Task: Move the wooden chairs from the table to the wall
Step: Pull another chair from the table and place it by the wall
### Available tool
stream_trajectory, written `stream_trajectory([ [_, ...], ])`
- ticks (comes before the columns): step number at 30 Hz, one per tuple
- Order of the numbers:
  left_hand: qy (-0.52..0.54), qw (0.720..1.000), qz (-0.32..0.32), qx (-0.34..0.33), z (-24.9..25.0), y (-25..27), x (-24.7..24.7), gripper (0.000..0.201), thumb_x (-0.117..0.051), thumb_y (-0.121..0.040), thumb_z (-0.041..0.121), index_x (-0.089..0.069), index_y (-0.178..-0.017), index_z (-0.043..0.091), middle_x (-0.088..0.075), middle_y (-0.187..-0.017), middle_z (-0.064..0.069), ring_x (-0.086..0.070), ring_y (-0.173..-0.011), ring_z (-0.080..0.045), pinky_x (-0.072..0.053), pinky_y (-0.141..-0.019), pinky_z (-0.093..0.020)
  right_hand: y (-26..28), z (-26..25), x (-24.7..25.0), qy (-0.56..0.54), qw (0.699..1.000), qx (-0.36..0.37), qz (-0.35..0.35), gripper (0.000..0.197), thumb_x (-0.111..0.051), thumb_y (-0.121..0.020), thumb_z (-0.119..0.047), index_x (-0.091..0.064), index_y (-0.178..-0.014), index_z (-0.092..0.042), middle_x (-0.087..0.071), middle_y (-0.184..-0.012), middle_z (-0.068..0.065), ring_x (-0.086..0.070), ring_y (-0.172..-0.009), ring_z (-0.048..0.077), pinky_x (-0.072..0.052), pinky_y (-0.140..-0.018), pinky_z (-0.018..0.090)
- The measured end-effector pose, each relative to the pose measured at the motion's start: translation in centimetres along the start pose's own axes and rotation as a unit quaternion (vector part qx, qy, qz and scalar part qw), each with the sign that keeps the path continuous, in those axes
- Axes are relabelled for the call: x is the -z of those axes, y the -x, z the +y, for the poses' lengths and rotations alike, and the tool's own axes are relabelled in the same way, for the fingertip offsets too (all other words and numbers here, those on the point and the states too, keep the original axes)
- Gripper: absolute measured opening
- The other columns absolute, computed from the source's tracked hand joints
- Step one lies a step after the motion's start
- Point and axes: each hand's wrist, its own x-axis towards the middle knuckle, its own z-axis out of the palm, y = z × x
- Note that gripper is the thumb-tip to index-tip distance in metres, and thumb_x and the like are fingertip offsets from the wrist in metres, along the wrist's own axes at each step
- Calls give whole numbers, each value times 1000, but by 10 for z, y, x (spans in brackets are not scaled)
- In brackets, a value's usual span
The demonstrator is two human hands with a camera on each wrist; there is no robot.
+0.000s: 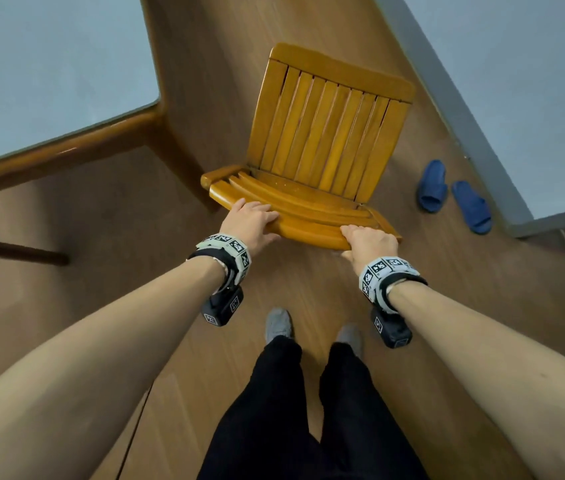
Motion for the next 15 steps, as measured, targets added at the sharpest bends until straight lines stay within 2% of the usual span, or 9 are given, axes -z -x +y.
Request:
stream_trajectory([
  [8,-22,998,-25,-48,6,39,-8,56,-60,-93,49,-51,-142,26,-45,-151,-2,-35,-142,-24,-15,-118,-46,55,-23,-22,-35,998,-59,-14,44,-60,-94,-44,-51,-133,-26,-62,-123,-1,-63,-110,25,-48,-80,35],
  [12,-28,997,-21,-64,5,59,-18,56,-59,-93,51,-52,-142,25,-48,-149,-1,-36,-141,-23,-17,-116,-44,77,-34,-37,-43,997,-71,-5,37,-61,-93,-45,-54,-123,-26,-65,-114,-1,-65,-101,24,-45,-71,33],
  [15,-36,996,-32,-79,5,69,-26,57,-57,-93,52,-51,-142,25,-46,-150,-2,-36,-142,-23,-19,-116,-43,91,-41,-48,-61,994,-85,-3,38,-61,-91,-48,-55,-121,-26,-65,-112,-1,-65,-100,24,-48,-72,34],
])
